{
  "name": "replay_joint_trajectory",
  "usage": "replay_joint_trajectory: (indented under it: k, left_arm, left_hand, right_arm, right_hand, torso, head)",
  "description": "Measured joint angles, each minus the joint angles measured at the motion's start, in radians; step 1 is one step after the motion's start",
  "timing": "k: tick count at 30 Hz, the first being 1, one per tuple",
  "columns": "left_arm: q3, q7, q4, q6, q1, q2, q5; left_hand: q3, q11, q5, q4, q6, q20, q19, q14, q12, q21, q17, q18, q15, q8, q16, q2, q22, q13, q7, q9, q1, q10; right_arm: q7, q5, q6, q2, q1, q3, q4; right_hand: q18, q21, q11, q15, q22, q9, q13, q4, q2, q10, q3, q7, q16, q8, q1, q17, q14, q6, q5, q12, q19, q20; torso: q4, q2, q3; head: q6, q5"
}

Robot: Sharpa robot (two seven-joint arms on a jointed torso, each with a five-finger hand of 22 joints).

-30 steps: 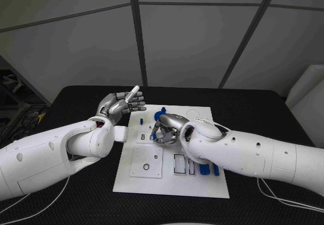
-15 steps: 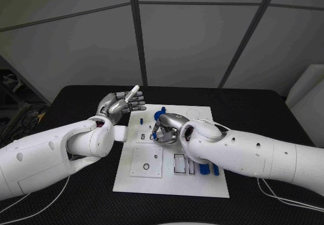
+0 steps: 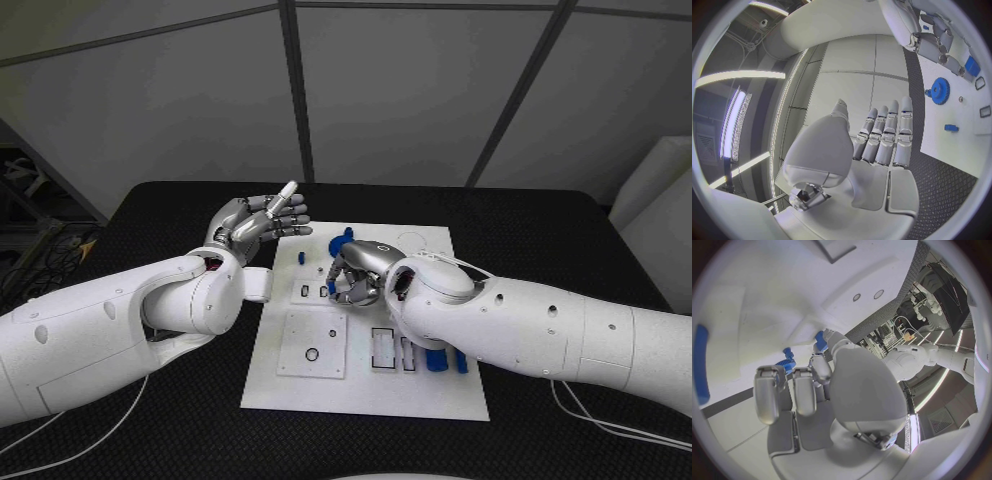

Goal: Assemble the parts on the task board

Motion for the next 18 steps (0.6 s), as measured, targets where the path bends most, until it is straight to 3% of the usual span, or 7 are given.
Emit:
replay_joint_trajectory:
  k: [10,18]
  left_arm:
    - [0.0,0.0,-0.001,0.001,0.0,0.001,0.0]
    - [0.0,-0.001,-0.001,0.001,0.0,0.001,0.0]
  left_hand:
    - [0.0,0.0,0.0,0.0,0.0,0.0,0.0,0.0,-0.004,0.0,0.001,0.0,0.0,0.0,0.0,0.0,-0.001,0.0,0.0,0.0,0.0,0.0]
    - [0.0,0.0,0.0,0.0,0.0,0.0,0.0,0.0,-0.004,0.0,0.001,0.0,0.0,0.0,0.0,0.0,-0.001,0.0,0.0,0.0,0.0,0.0]
  right_arm:
    - [-0.007,-0.004,0.007,0.0,-0.002,-0.001,-0.002]
    - [-0.009,-0.005,0.012,0.001,-0.002,-0.001,-0.003]
  right_hand:
    - [0.0,0.0,0.007,0.0,0.0,-0.001,-0.018,0.0,-0.02,-0.014,0.0,0.011,0.0,0.0,-0.02,0.0,0.0,-0.021,0.0,-0.023,0.0,0.0]
    - [0.0,0.0,0.018,0.007,0.0,-0.01,-0.04,0.0,-0.027,-0.032,0.0,0.021,0.0,-0.023,-0.027,0.0,0.0,-0.056,-0.004,-0.047,0.0,0.0]
  torso:
    - [-0.0003,0.0,0.0]
    - [-0.0002,0.0,0.0]
  head:
    - [0.0,0.0]
    - [-0.001,0.001]
